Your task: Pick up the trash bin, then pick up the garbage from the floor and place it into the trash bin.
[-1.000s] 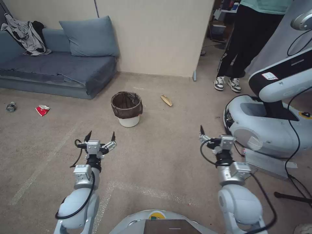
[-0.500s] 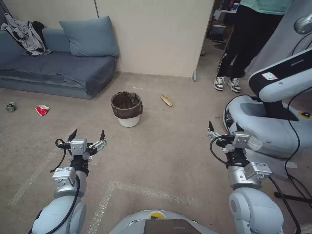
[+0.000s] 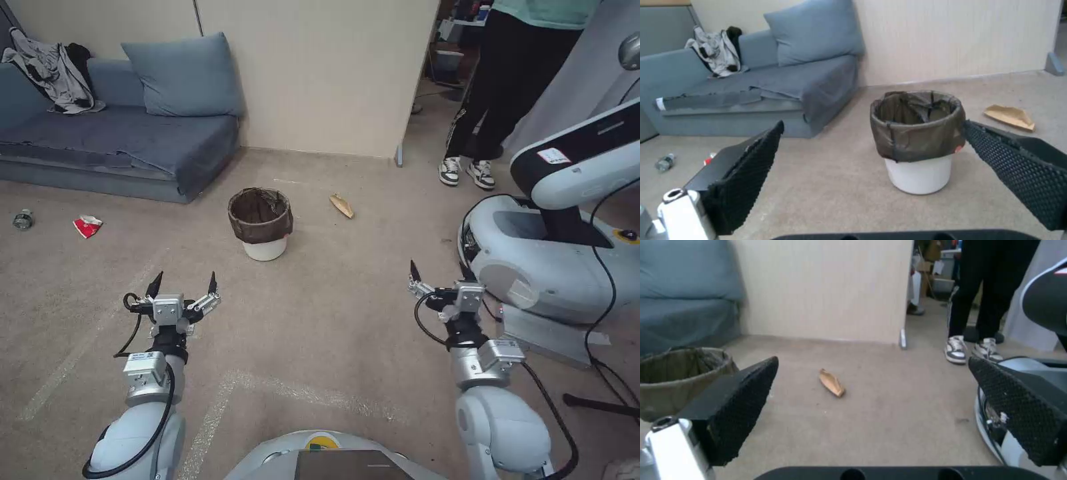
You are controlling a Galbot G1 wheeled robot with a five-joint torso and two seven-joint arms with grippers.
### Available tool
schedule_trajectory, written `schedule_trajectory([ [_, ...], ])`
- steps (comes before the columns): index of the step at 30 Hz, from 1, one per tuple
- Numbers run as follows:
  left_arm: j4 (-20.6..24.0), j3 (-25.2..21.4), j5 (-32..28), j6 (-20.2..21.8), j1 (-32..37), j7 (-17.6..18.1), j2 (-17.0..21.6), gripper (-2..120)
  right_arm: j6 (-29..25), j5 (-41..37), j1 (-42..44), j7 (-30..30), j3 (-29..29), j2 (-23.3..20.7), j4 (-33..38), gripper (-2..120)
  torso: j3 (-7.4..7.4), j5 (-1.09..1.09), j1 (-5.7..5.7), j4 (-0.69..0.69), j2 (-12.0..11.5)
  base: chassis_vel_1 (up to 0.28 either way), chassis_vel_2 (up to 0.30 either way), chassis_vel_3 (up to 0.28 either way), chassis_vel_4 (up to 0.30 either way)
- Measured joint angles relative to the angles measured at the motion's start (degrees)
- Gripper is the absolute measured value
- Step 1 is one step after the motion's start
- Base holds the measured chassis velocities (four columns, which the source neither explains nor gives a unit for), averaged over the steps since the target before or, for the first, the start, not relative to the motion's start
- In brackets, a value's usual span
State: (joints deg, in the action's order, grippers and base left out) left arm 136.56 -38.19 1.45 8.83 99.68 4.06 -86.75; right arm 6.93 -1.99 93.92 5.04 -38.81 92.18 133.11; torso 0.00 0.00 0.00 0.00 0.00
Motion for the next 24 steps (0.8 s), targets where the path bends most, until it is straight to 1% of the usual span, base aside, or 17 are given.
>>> schedule_trajectory([
  [16, 2.4, -0.1, 0.4, 1.9, 0.1, 0.0, -0.2, 100, -1.6, 0.8, 0.1, -0.3, -0.2, 0.0, -0.4, 100, 0.00, 0.00, 0.00, 0.00, 0.0, 0.000, 0.000, 0.000, 0.000],
  [20, 2.6, 0.0, 0.4, 2.1, 0.0, -0.1, -0.1, 100, -1.6, 1.1, 0.0, -0.3, -0.2, 0.0, -0.5, 100, -0.01, 0.00, 0.00, 0.00, 0.0, -0.047, 0.061, 0.073, -0.045],
  [24, 2.6, -0.1, 0.3, 2.2, 0.0, -0.1, -0.1, 100, -1.6, 1.2, 0.0, -0.2, -0.2, 0.0, -0.5, 100, -0.01, 0.00, 0.00, 0.00, 0.0, -0.137, 0.136, 0.116, -0.123],
])
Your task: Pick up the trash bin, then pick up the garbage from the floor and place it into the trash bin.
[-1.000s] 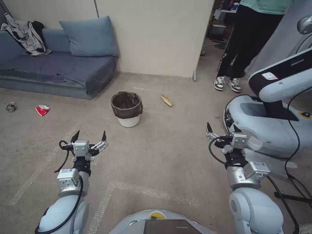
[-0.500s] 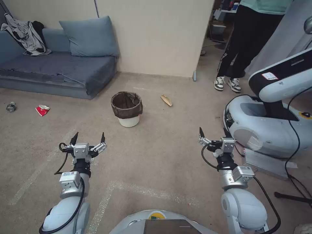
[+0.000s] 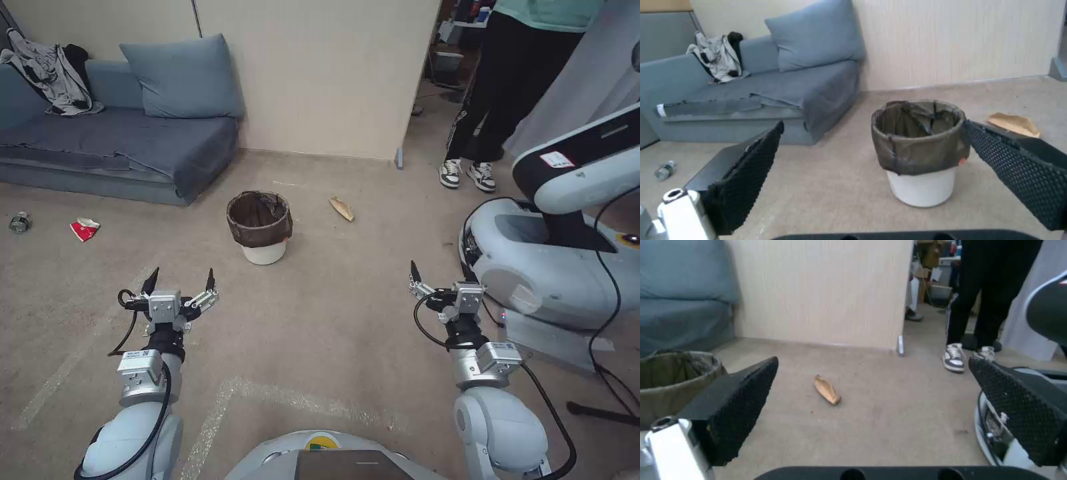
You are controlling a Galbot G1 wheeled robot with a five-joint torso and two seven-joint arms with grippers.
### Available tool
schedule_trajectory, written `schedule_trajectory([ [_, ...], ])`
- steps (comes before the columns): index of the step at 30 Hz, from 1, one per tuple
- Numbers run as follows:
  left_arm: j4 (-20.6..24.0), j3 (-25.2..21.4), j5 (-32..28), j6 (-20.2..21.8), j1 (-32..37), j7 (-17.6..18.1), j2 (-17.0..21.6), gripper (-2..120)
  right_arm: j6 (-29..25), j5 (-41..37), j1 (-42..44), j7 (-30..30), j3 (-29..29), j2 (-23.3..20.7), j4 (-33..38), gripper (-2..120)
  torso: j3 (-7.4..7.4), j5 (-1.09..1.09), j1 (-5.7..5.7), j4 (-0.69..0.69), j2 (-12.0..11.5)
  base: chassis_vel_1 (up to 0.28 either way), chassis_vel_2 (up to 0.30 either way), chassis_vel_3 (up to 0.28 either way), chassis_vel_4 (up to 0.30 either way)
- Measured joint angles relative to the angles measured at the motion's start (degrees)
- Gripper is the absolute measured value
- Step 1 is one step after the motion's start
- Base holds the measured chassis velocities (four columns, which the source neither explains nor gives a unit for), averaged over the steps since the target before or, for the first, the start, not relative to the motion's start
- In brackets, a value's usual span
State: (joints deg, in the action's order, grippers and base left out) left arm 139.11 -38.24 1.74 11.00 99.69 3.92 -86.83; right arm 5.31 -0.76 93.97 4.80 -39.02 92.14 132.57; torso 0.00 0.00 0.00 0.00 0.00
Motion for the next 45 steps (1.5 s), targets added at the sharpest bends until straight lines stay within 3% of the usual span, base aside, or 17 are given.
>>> schedule_trajectory([
  [45, 0.9, 0.1, -1.6, 0.7, 0.0, 0.0, -0.1, 100, 0.2, 0.1, 0.0, 0.4, 0.1, 0.0, 0.1, 100, 0.00, -0.01, 0.00, 0.00, 0.0, -0.204, 0.197, 0.202, -0.203],
])
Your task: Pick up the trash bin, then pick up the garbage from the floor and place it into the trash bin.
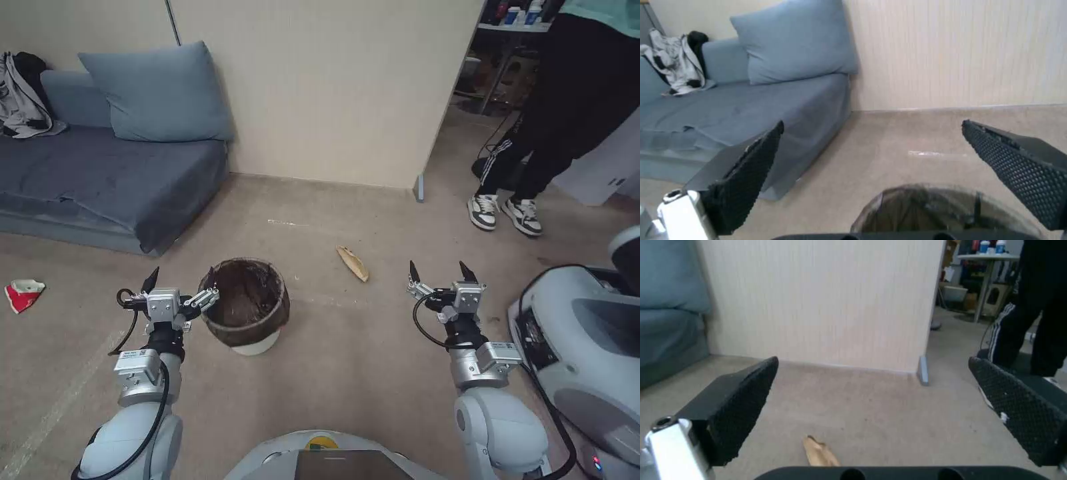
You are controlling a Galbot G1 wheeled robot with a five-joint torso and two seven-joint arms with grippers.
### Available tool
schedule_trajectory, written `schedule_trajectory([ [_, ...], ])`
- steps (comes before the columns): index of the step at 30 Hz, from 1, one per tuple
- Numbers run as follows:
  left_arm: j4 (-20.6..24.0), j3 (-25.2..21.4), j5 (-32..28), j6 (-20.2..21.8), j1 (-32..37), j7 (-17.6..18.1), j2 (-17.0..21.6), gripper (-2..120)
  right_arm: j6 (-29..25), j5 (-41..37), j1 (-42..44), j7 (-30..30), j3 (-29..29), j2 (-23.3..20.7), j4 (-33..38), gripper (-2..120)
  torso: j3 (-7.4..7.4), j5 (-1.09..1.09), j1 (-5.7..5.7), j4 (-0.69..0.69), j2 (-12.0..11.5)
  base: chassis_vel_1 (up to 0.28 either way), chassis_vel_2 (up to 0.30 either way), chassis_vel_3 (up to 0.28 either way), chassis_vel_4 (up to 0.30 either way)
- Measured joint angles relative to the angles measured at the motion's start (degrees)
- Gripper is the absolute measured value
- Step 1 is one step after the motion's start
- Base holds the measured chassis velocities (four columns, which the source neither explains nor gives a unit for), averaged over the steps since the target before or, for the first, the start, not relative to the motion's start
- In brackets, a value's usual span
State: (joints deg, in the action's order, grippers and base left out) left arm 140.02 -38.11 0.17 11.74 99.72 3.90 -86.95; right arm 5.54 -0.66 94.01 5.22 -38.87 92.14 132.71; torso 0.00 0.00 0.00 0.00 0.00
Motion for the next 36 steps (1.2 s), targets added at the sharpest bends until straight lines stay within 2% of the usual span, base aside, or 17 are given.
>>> schedule_trajectory([
  [6, 0.1, 0.0, -0.4, 0.7, -0.2, 0.0, 0.2, 100, -1.5, -0.9, 0.0, -0.2, 0.3, 0.0, -0.5, 100, 0.01, 0.01, -0.01, 0.00, 0.0, -0.151, 0.125, 0.147, -0.146],
  [10, -0.6, -0.1, -2.0, 2.6, -0.4, 0.0, 0.6, 100, -1.6, -1.0, 0.0, -0.2, 0.4, 0.0, -0.5, 100, 0.01, 0.00, 0.00, 0.01, 0.0, -0.018, 0.045, 0.025, -0.025],
  [18, -1.8, -1.2, -6.1, 10.7, -4.0, -0.1, 2.6, 100, -0.6, -1.8, -0.1, -0.7, -0.7, 0.0, -0.2, 100, 0.00, 0.00, 0.01, 0.00, 0.0, 0.013, -0.007, -0.011, 0.009],
  [19, -1.8, -1.2, -6.1, 10.7, -4.0, -0.1, 2.6, 100, -0.6, -1.8, -0.1, -0.7, -0.7, 0.0, -0.2, 100, 0.00, 0.00, 0.01, 0.00, 0.0, 0.000, 0.000, 0.000, 0.000],
  [22, -3.6, -1.2, -7.6, 15.4, -5.7, -0.3, 3.9, 100, -0.5, -2.4, -0.1, -1.8, -1.0, 0.0, -0.2, 100, 0.00, 0.00, 0.00, 0.00, 0.0, 0.000, 0.000, 0.000, 0.000],
  [23, -3.6, -1.2, -7.6, 15.4, -5.7, -0.3, 3.9, 100, -0.5, -2.4, -0.1, -1.8, -1.0, 0.0, -0.2, 100, 0.00, 0.00, 0.00, 0.00, 0.0, 0.000, 0.000, 0.000, 0.000],
  [27, -5.6, -0.2, -10.8, 21.1, -7.6, -0.1, 4.5, 100, 0.2, -3.1, -0.2, -3.7, -0.8, 0.0, -0.2, 100, 0.00, 0.00, 0.00, 0.00, 0.0, 0.000, 0.000, 0.000, 0.000],
  [28, -5.6, -0.2, -10.8, 21.1, -7.6, -0.1, 4.5, 100, 0.2, -3.1, -0.2, -3.7, -0.8, 0.0, -0.2, 100, 0.00, 0.00, 0.00, 0.00, 0.0, 0.000, 0.000, 0.000, 0.000],
  [31, -8.2, 0.2, -12.7, 24.6, -9.9, 0.7, 5.1, 100, 0.9, -3.1, -0.1, -4.7, -0.4, 0.0, -0.3, 100, 0.00, 0.00, 0.00, 0.01, 0.0, 0.000, 0.000, 0.000, 0.000],
  [36, -12.2, 0.2, -13.5, 25.7, -12.0, 2.2, 5.7, 100, 1.5, -3.1, -0.1, -5.2, -0.3, 0.0, -0.5, 100, 0.00, 0.00, 0.00, 0.00, 0.0, 0.000, 0.000, 0.000, 0.000],
])
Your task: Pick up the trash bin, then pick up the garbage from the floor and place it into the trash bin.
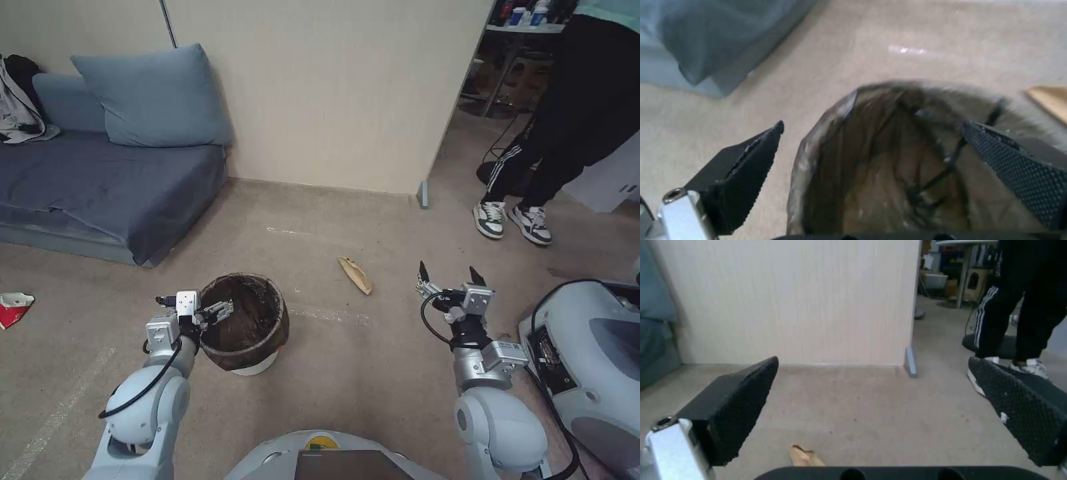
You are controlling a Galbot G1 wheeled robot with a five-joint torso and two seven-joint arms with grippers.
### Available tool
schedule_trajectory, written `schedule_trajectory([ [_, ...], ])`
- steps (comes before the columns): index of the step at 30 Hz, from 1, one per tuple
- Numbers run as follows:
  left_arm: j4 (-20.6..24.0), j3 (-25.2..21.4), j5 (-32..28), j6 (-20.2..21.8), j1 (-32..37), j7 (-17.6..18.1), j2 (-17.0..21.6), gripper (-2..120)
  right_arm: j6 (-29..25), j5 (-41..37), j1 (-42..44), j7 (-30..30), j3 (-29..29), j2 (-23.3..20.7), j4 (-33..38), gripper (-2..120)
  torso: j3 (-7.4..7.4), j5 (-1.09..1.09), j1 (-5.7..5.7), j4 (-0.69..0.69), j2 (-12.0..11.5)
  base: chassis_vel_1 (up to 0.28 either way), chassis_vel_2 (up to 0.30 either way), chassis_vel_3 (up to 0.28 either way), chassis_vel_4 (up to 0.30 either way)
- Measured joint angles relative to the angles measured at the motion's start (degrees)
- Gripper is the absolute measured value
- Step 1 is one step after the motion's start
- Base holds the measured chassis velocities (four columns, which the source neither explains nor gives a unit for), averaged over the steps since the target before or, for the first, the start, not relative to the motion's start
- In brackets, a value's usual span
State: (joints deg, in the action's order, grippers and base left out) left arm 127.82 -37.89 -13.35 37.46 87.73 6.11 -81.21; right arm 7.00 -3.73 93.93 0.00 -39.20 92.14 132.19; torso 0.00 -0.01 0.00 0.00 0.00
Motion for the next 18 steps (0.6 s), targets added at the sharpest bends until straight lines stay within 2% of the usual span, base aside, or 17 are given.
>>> schedule_trajectory([
  [4, -3.5, 0.3, -0.9, 1.6, -1.6, 2.2, 0.5, 100, 0.2, 0.0, -0.1, -0.1, -0.1, 0.0, -0.6, 100, 0.00, 0.01, 0.00, 0.00, 0.0, 0.000, 0.000, 0.000, 0.000],
  [18, -7.3, 0.5, -1.9, 4.2, -2.7, 7.3, -0.4, 100, 0.2, 0.5, -0.7, -0.1, 0.2, 0.0, -2.5, 100, 0.00, 0.01, 0.00, 0.00, 0.0, 0.000, 0.000, 0.000, 0.000],
])
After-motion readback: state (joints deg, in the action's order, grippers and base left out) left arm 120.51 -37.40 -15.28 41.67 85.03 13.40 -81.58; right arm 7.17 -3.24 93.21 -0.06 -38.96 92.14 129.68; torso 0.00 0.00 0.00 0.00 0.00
